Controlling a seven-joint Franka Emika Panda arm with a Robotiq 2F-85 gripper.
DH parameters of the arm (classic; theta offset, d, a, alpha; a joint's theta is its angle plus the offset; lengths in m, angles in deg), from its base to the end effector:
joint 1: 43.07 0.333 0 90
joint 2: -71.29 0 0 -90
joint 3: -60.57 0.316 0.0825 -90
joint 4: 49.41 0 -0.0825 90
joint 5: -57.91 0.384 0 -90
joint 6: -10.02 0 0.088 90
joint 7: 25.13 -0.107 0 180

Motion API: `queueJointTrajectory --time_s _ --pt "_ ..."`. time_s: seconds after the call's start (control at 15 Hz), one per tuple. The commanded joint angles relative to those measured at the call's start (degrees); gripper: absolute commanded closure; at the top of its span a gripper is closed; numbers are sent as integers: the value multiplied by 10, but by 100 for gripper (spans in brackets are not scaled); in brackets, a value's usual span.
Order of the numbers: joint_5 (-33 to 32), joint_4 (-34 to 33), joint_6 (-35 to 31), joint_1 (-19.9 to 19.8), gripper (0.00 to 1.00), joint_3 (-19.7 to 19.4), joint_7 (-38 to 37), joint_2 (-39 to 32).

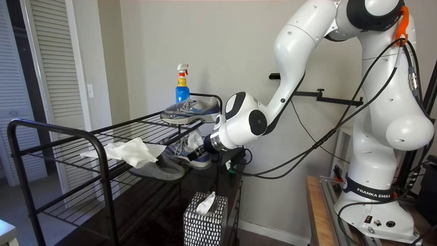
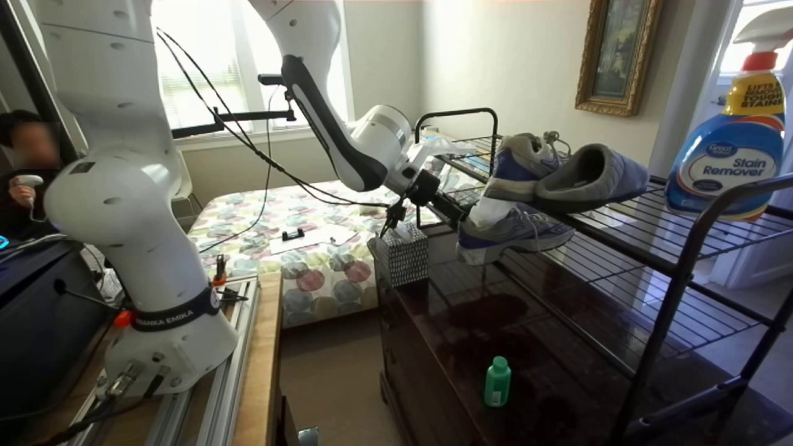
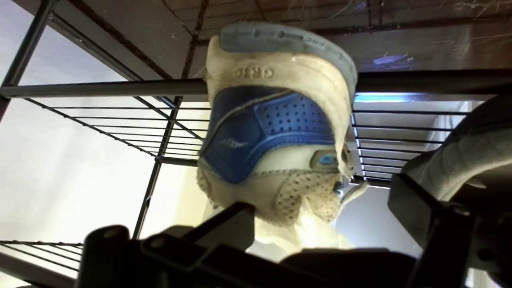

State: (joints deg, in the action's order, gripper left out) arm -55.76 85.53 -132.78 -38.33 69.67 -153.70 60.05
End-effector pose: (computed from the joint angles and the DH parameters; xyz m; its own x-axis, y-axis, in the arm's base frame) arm 0.4842 0.1258 0.2389 0.5725 -0.0319 0.8193 -0.3199 -0.9287 0.1874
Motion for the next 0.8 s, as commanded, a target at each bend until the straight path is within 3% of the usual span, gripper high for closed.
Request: queueJointTrajectory --time_s 0.0,0.27,0.33,0.4,0.73 --pt "-2 -8 3 -6 0 1 -53 -10" --pt "-1 -25 9 -6 0 -3 -59 -13" --pt "0 -28 13 -6 8 -4 -59 -13" --pt "0 -31 16 -6 26 -4 -59 -13" --pt "2 -31 25 -8 62 -5 -64 -13"
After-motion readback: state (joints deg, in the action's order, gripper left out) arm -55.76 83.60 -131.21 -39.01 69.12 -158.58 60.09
